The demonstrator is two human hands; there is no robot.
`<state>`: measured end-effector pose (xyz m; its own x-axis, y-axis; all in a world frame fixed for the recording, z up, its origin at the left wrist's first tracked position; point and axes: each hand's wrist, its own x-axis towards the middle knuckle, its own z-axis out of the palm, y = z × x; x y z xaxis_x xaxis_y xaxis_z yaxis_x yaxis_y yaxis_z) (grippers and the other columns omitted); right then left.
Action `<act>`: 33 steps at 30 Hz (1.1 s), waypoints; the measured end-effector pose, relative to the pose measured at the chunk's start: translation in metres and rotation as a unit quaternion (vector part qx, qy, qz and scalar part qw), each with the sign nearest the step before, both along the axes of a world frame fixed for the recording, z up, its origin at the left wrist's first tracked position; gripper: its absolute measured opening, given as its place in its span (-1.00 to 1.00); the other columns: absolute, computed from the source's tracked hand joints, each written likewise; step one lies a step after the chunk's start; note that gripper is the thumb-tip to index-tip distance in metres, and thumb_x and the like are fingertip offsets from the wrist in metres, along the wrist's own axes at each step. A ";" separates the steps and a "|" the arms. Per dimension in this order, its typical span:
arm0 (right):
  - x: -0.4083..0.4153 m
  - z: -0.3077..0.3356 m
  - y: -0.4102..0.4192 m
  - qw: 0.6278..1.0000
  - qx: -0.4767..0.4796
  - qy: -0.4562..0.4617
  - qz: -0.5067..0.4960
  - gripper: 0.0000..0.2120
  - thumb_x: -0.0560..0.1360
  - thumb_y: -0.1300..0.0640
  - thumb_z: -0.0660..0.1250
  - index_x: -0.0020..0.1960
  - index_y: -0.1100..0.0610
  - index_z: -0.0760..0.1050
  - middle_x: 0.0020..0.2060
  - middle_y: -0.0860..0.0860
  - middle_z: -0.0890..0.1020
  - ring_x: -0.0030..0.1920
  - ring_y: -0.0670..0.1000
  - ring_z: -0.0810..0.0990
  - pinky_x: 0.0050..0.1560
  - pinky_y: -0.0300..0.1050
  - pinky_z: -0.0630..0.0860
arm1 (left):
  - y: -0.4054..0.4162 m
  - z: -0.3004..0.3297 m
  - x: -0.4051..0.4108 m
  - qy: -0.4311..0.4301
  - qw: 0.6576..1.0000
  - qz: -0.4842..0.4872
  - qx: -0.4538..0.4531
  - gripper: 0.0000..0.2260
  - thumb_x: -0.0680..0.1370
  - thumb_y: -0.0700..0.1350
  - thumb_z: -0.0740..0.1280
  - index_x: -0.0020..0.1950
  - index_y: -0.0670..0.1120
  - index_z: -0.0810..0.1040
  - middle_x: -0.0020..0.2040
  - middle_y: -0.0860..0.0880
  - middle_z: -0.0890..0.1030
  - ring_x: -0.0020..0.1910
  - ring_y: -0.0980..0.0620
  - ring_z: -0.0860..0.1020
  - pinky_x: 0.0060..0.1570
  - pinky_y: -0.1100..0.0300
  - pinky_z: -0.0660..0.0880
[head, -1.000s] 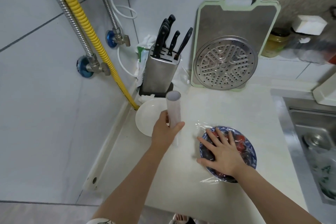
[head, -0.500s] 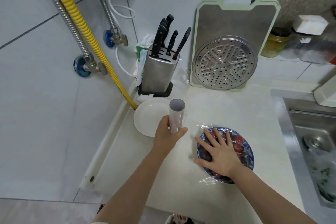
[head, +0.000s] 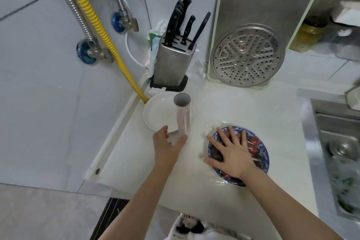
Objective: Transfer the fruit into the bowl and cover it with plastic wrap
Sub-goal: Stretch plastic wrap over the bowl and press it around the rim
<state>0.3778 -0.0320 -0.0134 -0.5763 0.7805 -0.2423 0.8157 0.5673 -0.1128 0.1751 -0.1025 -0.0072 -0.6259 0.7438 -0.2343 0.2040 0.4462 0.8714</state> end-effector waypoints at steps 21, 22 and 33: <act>0.002 0.006 0.014 0.995 0.052 0.063 0.061 -0.29 0.36 -0.46 -0.04 0.38 -0.15 0.33 0.44 0.09 0.34 0.45 0.19 0.20 0.40 0.15 0.06 | 0.012 -0.021 0.071 -0.357 0.931 0.009 -0.068 -0.94 0.54 -0.19 0.35 -0.13 -0.13 0.53 -0.24 -0.06 0.62 -0.33 0.10 0.61 -0.26 0.26 0.60; 0.002 0.008 0.020 0.993 0.053 0.085 0.061 -0.31 0.37 -0.45 -0.03 0.37 -0.14 0.35 0.42 0.06 0.37 0.42 0.17 0.23 0.37 0.13 0.13 | 0.012 -0.021 0.071 -0.369 0.927 0.008 -0.067 -0.95 0.55 -0.20 0.35 -0.11 -0.14 0.53 -0.23 -0.07 0.63 -0.32 0.09 0.62 -0.27 0.25 0.61; -0.028 0.015 0.108 0.960 -0.247 0.117 -0.061 -0.61 0.56 -0.05 0.22 0.25 0.18 0.48 0.07 0.11 0.62 0.16 0.12 0.53 0.20 -0.03 0.39 | 0.010 -0.026 0.075 -0.452 0.888 0.064 -0.052 -0.95 0.54 -0.23 0.35 -0.11 -0.18 0.57 -0.33 -0.05 0.66 -0.40 0.07 0.63 -0.41 0.23 0.58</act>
